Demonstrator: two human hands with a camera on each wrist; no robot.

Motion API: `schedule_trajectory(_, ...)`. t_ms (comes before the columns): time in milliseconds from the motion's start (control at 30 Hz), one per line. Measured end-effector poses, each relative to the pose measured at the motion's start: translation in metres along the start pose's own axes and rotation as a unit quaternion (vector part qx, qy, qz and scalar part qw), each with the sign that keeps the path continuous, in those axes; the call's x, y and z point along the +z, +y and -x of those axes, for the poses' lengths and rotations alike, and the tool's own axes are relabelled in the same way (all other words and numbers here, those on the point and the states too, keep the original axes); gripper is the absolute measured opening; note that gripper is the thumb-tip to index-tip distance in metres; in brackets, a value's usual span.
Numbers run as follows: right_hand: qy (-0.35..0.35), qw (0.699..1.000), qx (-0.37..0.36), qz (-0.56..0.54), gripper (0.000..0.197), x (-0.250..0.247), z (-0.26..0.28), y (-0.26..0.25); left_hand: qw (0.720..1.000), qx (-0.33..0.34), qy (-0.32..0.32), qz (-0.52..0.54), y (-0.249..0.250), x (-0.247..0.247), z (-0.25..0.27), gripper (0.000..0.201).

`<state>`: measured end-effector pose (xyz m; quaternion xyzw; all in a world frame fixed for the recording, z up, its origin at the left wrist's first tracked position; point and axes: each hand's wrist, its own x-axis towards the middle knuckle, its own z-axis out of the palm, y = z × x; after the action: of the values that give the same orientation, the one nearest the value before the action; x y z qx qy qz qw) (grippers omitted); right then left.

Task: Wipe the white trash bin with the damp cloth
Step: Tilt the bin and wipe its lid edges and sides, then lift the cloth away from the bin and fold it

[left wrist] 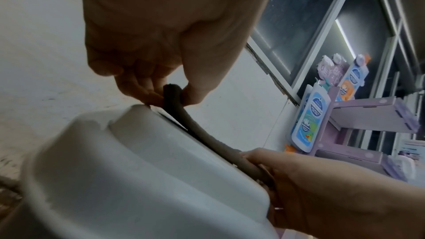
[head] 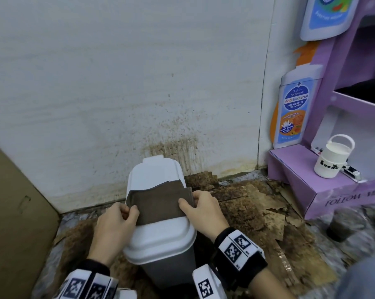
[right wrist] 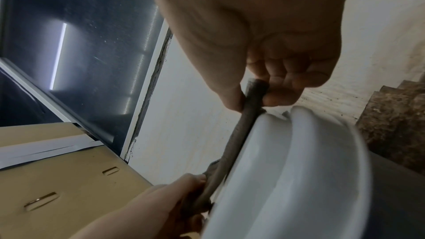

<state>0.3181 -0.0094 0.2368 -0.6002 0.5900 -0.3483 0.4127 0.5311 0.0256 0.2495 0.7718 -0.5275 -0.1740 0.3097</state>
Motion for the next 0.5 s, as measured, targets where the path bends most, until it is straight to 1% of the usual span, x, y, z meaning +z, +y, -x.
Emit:
schedule_trajectory(100,-0.020,1.000,-0.009,0.019,0.029,-0.012,0.004,-0.004,0.999,0.027,0.004,0.027,0.015,0.000,0.006,0.028)
schedule_trajectory(200,-0.014,0.999,-0.030,0.036,0.023,-0.041,0.011,-0.013,0.995,0.076,-0.004,0.062,0.038,0.002,0.010,0.024)
schedule_trajectory(367,0.037,0.993,-0.079,0.077,0.024,-0.122,0.029,-0.023,0.978,0.125,-0.045,0.161,0.102,0.018,0.017,0.026)
schedule_trajectory(433,0.068,0.992,-0.071,0.080,0.024,-0.157,0.037,-0.017,0.968,0.145,-0.071,0.194,0.132,0.029,0.021,0.027)
schedule_trajectory(500,0.092,0.991,-0.063,0.069,0.032,-0.191,0.047,-0.010,0.956,0.164,-0.104,0.218,0.162,0.042,0.025,0.029)
